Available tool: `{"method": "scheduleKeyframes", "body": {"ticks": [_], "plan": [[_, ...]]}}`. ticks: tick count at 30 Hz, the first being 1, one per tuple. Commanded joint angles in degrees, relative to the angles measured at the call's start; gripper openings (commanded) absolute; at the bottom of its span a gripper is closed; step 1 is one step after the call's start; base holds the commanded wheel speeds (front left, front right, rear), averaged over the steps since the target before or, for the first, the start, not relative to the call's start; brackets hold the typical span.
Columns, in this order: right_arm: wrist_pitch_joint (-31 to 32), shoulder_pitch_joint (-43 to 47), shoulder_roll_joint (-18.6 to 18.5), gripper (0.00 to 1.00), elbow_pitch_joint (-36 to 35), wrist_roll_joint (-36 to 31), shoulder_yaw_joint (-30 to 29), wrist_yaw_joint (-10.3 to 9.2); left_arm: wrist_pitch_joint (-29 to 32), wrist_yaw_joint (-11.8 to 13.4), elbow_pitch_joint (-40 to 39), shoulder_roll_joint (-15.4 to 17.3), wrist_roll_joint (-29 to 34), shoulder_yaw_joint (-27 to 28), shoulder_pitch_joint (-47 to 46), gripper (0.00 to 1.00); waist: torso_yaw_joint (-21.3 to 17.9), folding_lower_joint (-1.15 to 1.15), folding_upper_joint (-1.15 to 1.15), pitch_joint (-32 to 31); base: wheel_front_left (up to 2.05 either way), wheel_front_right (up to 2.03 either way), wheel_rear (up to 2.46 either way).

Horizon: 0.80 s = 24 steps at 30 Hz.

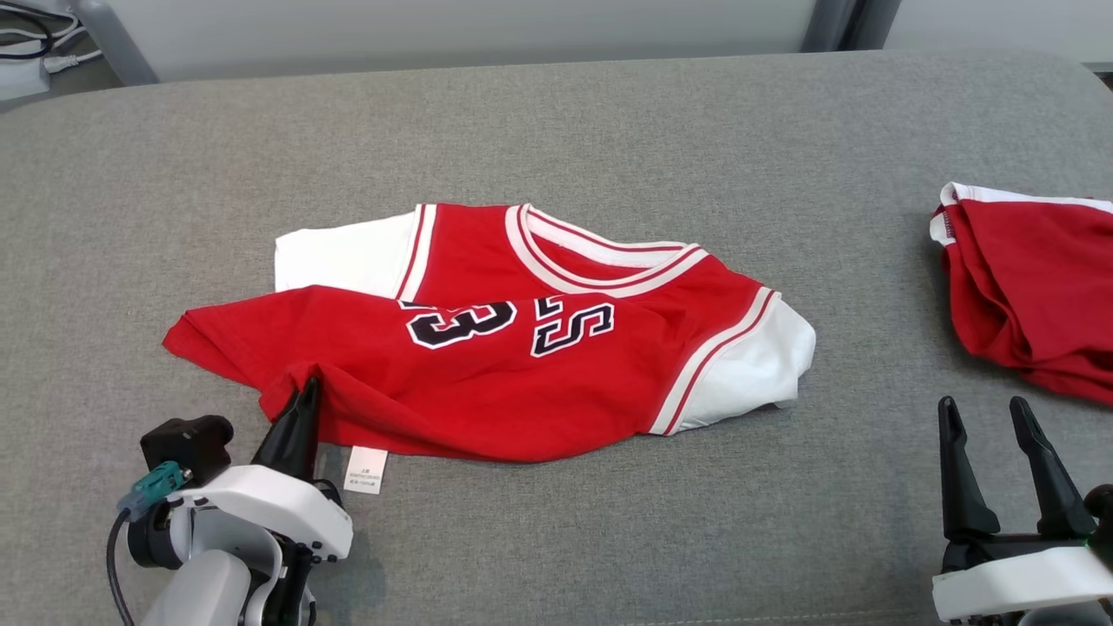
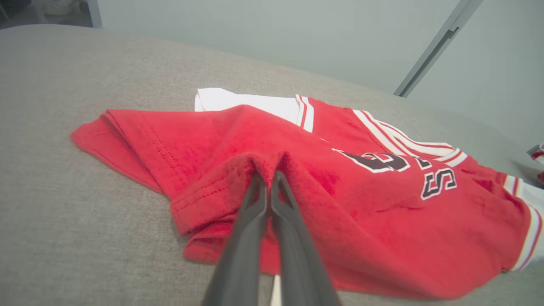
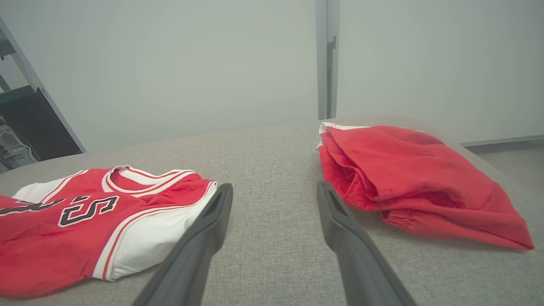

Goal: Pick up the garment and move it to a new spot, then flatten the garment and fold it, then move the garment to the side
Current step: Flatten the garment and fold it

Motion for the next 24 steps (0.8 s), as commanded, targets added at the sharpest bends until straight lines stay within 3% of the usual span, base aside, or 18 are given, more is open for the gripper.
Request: {"method": "scheduleKeyframes", "body": {"ticks": [1,7,15,16,17,18,24], "plan": [[-0.4,-1.2,-0.8,1.00,-1.4,0.6,0.9,-0.01,-0.6,-0.4,-0.9,1.2,-0.1,1.6,-2.0,0.00,0.7,0.00,0.00,0.2,0.00,0.00,0.00],[-0.3,-2.2,-0.8,1.00,-1.5,0.6,1.4,-0.01,-1.2,-2.0,2.6,0.8,-0.1,0.9,-4.1,0.00,2.3,0.00,0.00,0.8,0.00,0.00,0.00],[-0.4,-3.7,-1.0,1.00,-0.5,0.9,2.7,-0.01,-3.8,-5.1,11.5,-0.4,-0.2,1.5,-9.3,0.00,1.2,0.00,0.00,1.0,0.00,0.00,0.00],[-0.5,-3.7,-1.0,1.00,-0.2,1.0,2.8,-0.01,-4.0,-5.5,12.6,-0.6,-0.2,1.6,-9.9,0.20,1.1,0.00,0.00,1.0,0.00,0.00,0.00],[-0.6,-3.7,-1.0,1.00,0.0,1.1,2.8,-0.01,-4.3,-5.6,13.6,-0.8,0.0,1.8,-10.4,0.70,1.0,0.00,0.00,1.0,0.00,0.00,0.00],[-0.7,-3.7,-1.0,1.00,0.2,1.2,2.9,-0.01,-4.4,-5.8,14.4,-1.0,0.3,1.9,-10.8,1.00,0.9,0.00,0.00,1.0,0.00,0.00,0.00],[-1.2,-2.5,-1.0,1.00,1.0,1.4,2.3,-0.01,-4.8,-5.4,14.7,-1.4,2.6,3.5,-9.9,1.00,1.3,0.00,0.00,-0.1,0.00,0.00,0.00]]}}
